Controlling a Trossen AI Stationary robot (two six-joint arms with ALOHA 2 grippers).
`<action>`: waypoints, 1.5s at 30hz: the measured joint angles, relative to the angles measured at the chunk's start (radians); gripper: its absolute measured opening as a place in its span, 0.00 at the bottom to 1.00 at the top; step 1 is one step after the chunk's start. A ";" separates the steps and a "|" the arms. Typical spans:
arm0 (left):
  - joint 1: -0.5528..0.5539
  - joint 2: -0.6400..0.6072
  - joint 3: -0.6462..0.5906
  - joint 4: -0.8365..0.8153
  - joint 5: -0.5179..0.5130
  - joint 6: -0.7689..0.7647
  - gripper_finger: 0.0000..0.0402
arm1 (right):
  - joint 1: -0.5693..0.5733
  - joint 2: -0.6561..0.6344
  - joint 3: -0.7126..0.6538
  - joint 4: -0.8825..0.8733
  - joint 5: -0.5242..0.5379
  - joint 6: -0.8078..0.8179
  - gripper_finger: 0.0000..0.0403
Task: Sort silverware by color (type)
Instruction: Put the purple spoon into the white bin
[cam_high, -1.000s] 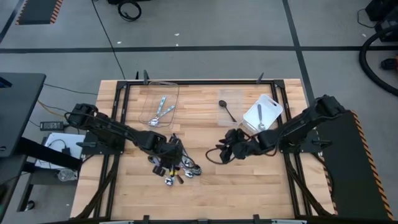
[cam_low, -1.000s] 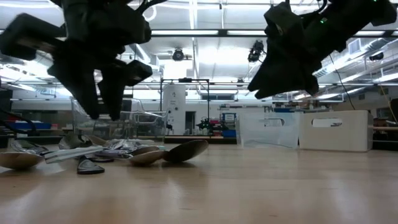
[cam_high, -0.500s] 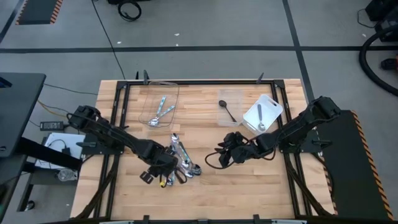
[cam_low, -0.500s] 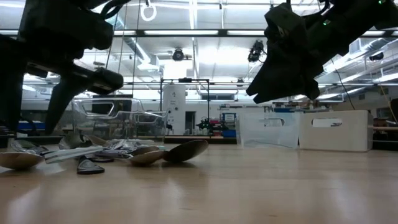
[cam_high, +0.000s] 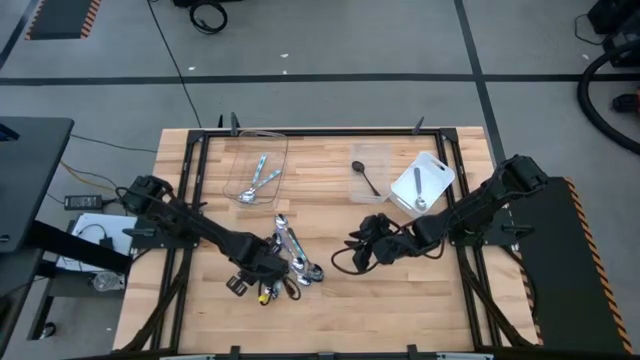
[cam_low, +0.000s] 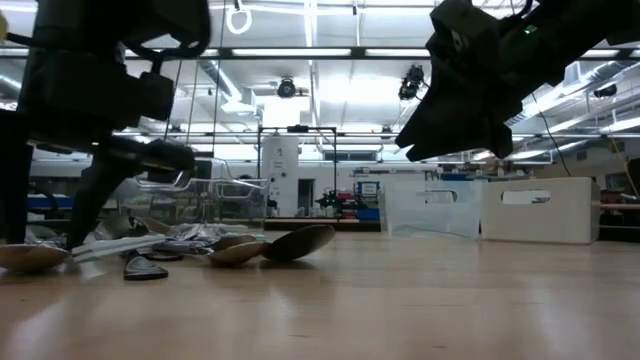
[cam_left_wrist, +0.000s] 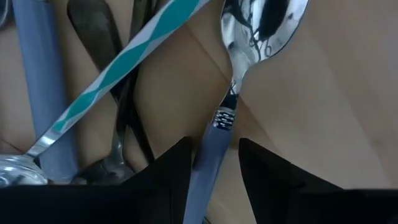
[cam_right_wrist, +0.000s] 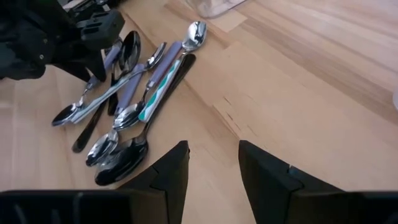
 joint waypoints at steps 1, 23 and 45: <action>-0.007 0.000 0.000 -0.003 -0.018 0.003 0.35 | 0.004 0.000 0.000 0.000 0.002 0.002 0.37; -0.056 -0.073 -0.005 -0.036 -0.031 -0.309 0.13 | -0.078 0.004 0.000 0.014 0.010 -0.265 0.37; -0.027 -0.115 0.019 0.002 0.278 -0.490 0.13 | -0.131 -0.109 0.000 -0.001 0.039 -0.426 0.37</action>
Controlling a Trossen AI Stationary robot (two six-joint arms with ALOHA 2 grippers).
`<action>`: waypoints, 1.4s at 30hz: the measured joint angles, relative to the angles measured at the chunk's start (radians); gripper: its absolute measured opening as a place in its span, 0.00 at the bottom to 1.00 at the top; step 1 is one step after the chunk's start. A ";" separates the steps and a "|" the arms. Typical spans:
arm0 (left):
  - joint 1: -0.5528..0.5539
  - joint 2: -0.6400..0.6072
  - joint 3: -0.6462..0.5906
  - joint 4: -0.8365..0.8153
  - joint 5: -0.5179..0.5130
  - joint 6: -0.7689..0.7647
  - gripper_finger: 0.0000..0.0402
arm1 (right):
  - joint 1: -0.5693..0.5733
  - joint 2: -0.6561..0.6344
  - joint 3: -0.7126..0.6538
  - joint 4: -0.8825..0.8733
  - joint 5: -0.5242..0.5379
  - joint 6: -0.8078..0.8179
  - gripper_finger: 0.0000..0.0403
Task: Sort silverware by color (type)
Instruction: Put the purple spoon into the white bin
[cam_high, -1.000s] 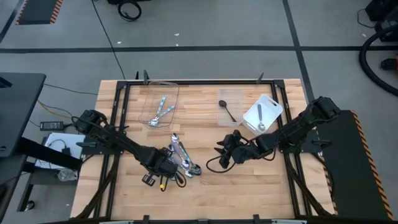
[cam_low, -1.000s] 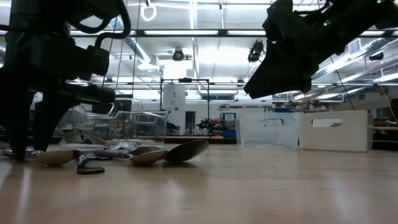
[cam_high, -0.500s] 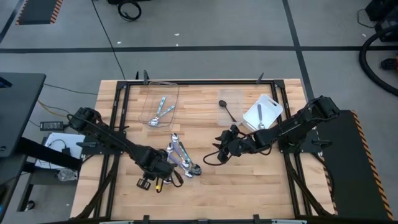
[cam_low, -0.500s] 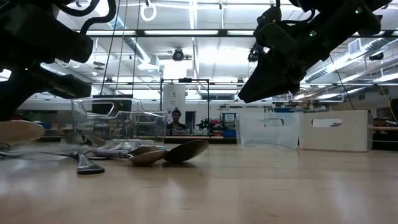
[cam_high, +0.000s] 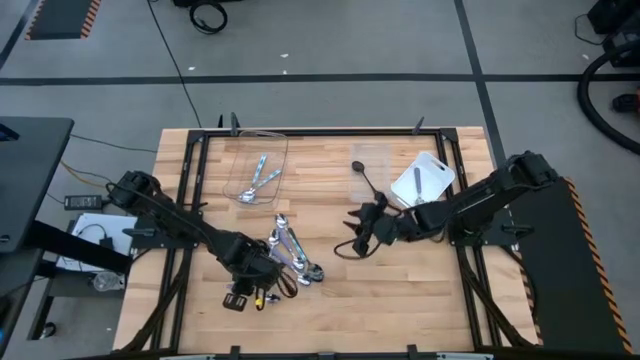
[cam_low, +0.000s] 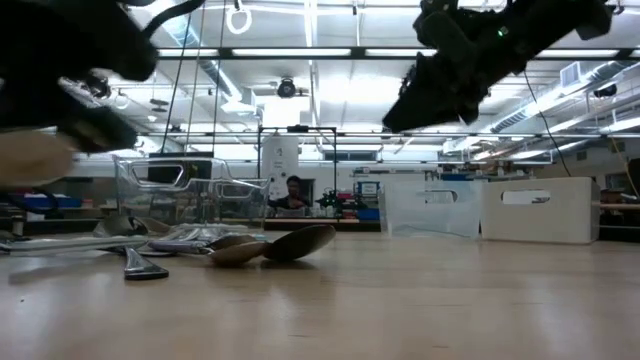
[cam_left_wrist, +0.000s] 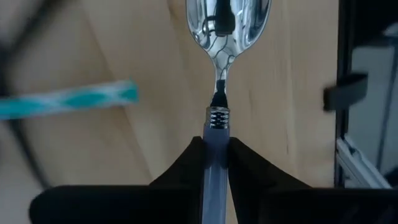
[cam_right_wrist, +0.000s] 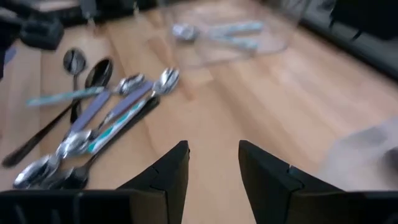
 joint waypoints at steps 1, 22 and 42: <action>0.012 -0.008 0.006 -0.008 -0.018 0.003 0.13 | -0.014 -0.026 0.000 -0.005 -0.006 -0.024 0.37; 0.202 -0.213 0.021 -0.099 -0.614 0.282 0.13 | -0.395 -0.074 0.000 0.100 -0.517 -0.277 0.34; 0.192 -0.152 0.019 0.406 -0.789 0.968 0.13 | -0.263 -0.065 0.000 0.095 -0.568 -0.224 0.34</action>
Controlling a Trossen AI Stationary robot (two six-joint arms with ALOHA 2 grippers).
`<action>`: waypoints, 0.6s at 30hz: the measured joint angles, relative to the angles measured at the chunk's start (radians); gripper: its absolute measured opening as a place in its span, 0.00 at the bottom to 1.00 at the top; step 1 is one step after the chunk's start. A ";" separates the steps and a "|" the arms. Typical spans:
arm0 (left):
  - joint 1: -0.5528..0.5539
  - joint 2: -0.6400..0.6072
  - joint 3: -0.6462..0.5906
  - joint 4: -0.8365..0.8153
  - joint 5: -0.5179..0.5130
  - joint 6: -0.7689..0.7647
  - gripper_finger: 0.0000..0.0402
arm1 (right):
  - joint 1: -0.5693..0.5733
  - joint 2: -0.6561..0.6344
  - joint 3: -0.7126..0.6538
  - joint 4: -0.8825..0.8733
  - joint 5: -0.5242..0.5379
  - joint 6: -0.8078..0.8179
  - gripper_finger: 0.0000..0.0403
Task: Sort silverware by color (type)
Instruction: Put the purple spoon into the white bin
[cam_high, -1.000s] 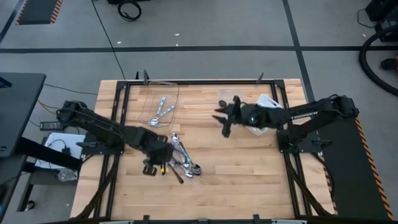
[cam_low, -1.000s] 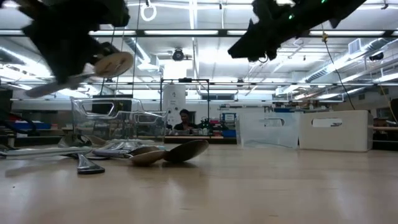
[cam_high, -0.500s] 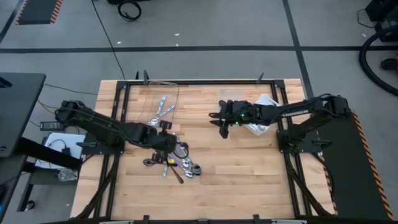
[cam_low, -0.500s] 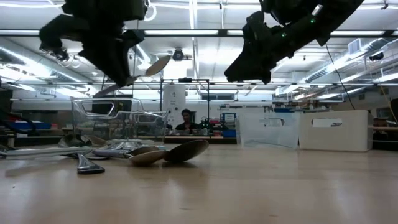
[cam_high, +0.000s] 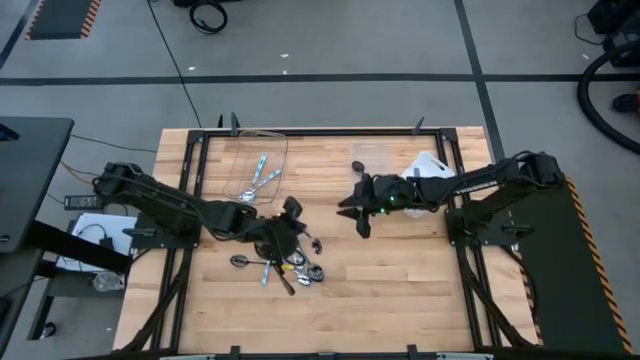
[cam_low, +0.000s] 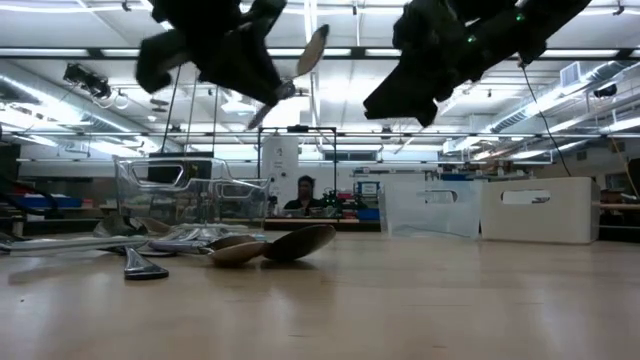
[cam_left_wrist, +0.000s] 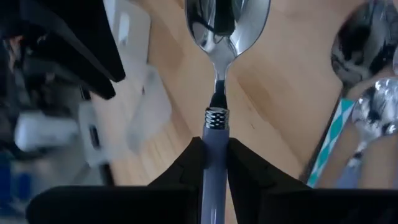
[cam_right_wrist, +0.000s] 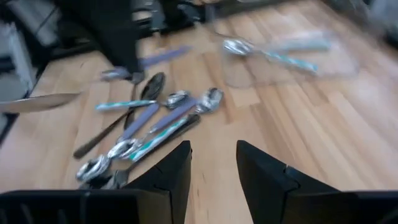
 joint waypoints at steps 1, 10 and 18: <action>0.000 0.012 0.000 0.041 -0.004 0.050 0.13 | 0.019 0.000 0.000 0.007 0.022 -0.042 0.34; 0.009 0.119 0.000 0.220 -0.114 0.635 0.14 | 0.054 -0.016 0.000 0.018 0.035 0.169 0.34; 0.050 0.178 0.002 0.402 -0.126 0.957 0.14 | 0.079 -0.017 0.000 0.009 0.061 0.305 0.37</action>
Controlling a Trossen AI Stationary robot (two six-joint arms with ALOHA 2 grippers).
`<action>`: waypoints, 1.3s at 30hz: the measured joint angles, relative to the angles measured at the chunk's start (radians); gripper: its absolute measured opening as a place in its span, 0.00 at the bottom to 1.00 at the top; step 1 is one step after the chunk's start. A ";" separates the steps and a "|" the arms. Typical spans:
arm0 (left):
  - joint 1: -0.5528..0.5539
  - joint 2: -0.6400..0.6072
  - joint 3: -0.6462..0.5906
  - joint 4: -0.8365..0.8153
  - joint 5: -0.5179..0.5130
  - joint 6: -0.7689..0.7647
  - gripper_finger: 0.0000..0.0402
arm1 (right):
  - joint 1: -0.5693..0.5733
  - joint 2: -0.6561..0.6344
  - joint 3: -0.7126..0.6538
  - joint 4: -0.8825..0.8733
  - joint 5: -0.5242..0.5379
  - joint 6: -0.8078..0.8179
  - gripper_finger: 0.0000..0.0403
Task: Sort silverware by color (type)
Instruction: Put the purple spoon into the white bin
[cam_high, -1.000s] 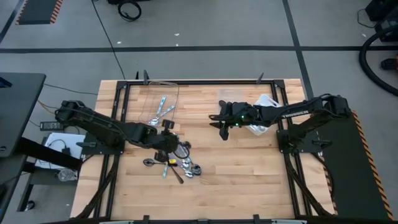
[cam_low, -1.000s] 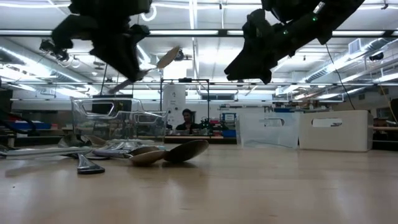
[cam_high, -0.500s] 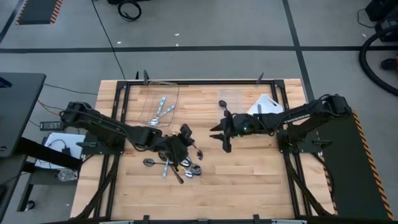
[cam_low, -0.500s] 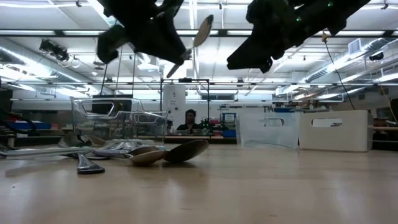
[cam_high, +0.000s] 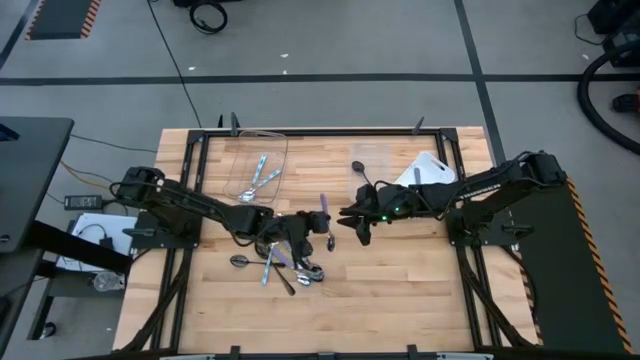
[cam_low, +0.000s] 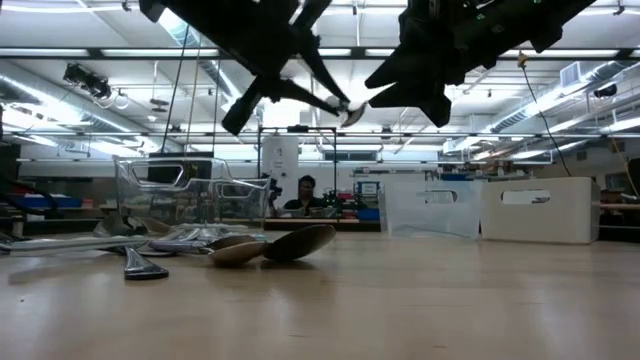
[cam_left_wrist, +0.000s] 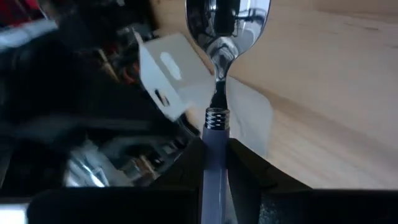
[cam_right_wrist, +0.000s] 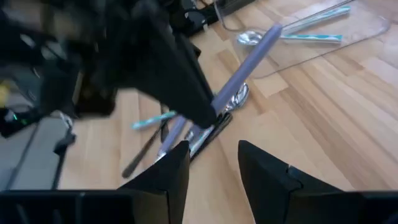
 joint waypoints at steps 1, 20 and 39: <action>0.000 0.002 -0.003 0.006 -0.001 0.032 0.14 | -0.003 0.000 0.000 0.012 -0.006 0.015 0.38; 0.004 0.019 -0.002 0.214 0.035 0.316 0.14 | 0.006 0.000 0.001 0.158 0.161 0.013 0.55; 0.015 0.019 -0.002 0.329 0.052 0.393 0.14 | 0.004 0.000 0.002 0.281 0.121 -0.006 0.17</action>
